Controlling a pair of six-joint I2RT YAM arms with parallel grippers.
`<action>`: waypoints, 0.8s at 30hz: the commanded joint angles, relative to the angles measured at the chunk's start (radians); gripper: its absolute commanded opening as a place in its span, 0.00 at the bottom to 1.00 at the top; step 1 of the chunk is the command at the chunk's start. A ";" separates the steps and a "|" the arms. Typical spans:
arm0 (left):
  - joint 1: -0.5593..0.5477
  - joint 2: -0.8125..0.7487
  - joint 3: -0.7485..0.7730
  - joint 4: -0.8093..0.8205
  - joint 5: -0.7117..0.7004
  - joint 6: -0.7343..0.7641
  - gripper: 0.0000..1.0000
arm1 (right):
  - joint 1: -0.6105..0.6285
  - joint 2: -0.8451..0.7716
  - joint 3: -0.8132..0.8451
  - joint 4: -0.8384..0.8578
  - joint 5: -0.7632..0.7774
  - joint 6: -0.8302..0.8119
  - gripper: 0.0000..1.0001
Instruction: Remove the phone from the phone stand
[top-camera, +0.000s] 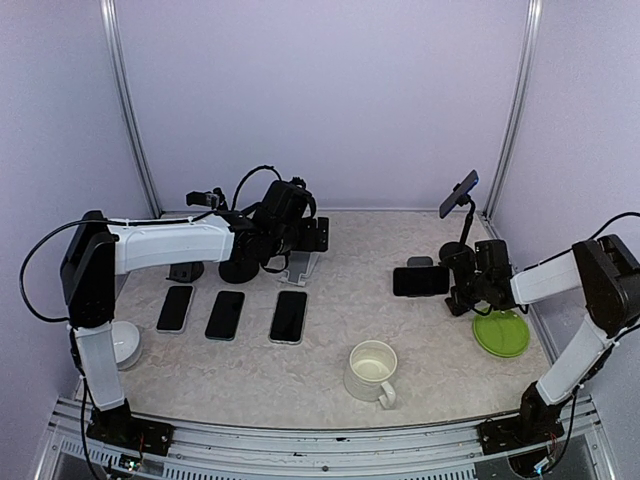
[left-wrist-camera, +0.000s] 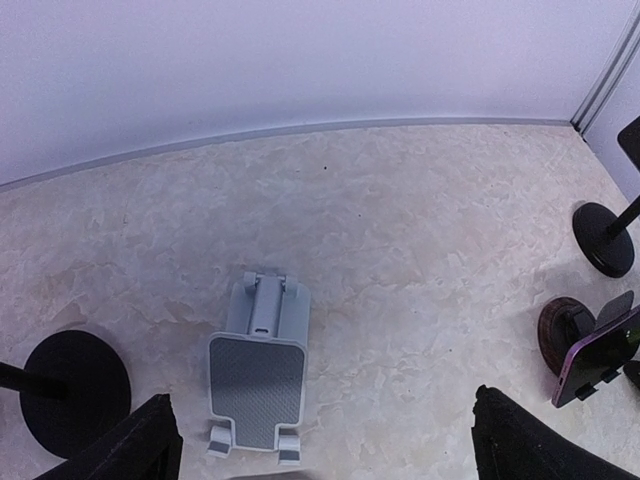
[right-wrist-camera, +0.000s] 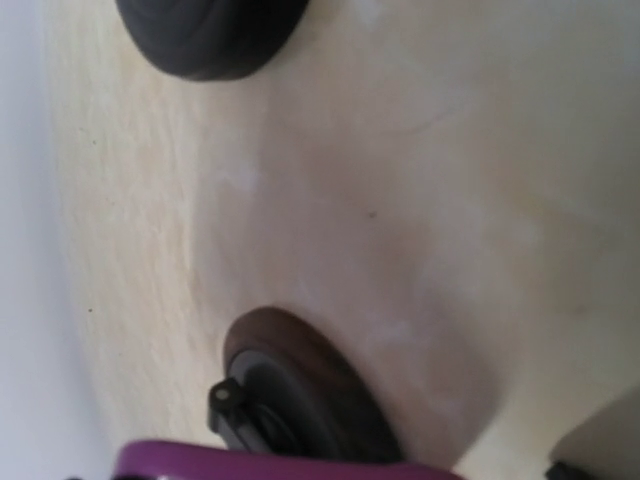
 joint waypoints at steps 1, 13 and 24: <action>-0.003 -0.042 -0.003 -0.001 -0.022 0.006 0.99 | 0.031 0.052 0.022 0.004 0.024 0.048 1.00; -0.003 -0.051 -0.018 -0.003 -0.040 0.005 0.99 | 0.048 0.130 0.038 0.025 0.027 0.128 0.97; -0.003 -0.054 -0.021 -0.005 -0.054 0.002 0.99 | 0.053 0.160 0.026 0.043 0.004 0.184 0.85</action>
